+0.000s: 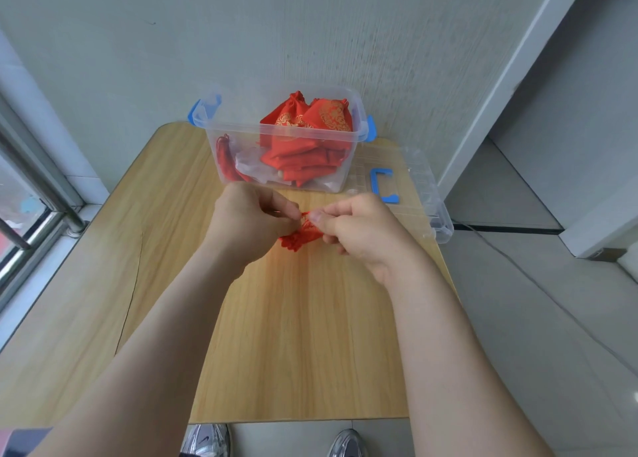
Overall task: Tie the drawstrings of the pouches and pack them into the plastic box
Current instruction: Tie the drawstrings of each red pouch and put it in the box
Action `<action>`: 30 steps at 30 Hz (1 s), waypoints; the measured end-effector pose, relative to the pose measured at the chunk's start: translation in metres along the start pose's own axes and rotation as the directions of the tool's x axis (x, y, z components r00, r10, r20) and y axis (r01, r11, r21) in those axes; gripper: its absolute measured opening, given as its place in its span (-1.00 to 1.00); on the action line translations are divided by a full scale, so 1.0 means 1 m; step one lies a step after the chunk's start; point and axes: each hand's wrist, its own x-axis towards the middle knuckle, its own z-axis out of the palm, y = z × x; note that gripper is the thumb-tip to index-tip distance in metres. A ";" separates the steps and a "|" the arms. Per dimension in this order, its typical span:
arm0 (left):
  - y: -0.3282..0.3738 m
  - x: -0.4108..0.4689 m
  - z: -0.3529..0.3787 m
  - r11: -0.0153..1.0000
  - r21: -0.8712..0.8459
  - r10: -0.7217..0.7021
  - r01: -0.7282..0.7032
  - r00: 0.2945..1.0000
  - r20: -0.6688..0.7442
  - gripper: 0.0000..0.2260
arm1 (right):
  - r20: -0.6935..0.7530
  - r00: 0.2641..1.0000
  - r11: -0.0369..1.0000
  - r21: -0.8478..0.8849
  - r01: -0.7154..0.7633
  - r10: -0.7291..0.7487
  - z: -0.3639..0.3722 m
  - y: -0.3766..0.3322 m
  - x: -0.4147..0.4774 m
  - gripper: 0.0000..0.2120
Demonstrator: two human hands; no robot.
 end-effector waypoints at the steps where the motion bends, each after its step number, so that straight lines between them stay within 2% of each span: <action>1: 0.002 -0.002 0.000 1.000 0.017 0.027 -0.027 1.000 0.014 -0.80 | 0.013 0.999 0.997 0.067 -0.044 0.043 0.001 0.000 0.001 -0.88; 5: 0.011 -0.008 0.003 0.999 -0.002 0.046 -0.046 0.986 0.158 -0.76 | -0.016 0.993 0.969 0.222 -0.111 0.117 0.006 0.003 0.006 -0.91; 8: 0.014 -0.009 0.005 0.994 -0.103 0.002 0.021 0.977 0.215 -0.78 | -0.050 0.991 0.970 0.214 -0.114 0.127 0.007 0.002 0.006 -0.90; 14: 0.009 -0.009 0.002 0.998 -0.062 0.019 -0.004 0.969 0.246 -0.77 | -0.069 0.986 0.970 0.203 -0.136 0.153 0.006 -0.001 0.001 -0.94; 16: 0.008 -0.009 0.002 0.999 -0.036 -0.021 0.029 0.979 0.202 -0.77 | -0.117 0.986 0.985 0.138 -0.101 0.117 0.006 0.001 -0.001 -0.90; 19: 0.004 -0.008 0.001 0.994 0.056 -0.095 0.089 0.988 0.119 -0.80 | -0.227 0.973 0.992 -0.115 -0.059 0.032 0.003 0.003 -0.001 -0.91; 22: -0.003 -0.005 -0.003 0.964 0.128 -0.243 0.232 0.967 0.076 -0.82 | -0.306 0.952 0.914 -0.380 -0.140 0.018 -0.002 0.004 -0.002 -0.92; 24: -0.008 -0.002 -0.005 0.935 0.168 -0.326 0.312 0.943 0.062 -0.84 | -0.308 0.950 0.863 -0.466 -0.195 0.049 -0.003 0.004 -0.004 -0.94; 26: -0.011 0.002 -0.005 0.911 0.207 -0.375 0.356 0.925 0.064 -0.87 | -0.293 0.951 0.812 -0.530 -0.245 0.095 -0.003 0.004 -0.008 -0.87; 28: -0.013 0.004 -0.005 0.892 0.257 -0.404 0.373 0.911 0.080 -0.87 | -0.273 0.953 0.767 -0.582 -0.271 0.129 -0.004 0.003 -0.012 -0.85; 30: -0.015 0.004 -0.005 0.868 0.343 -0.412 0.358 0.906 0.096 -0.85 | -0.238 0.960 0.739 -0.618 -0.268 0.149 -0.002 0.002 -0.015 -0.74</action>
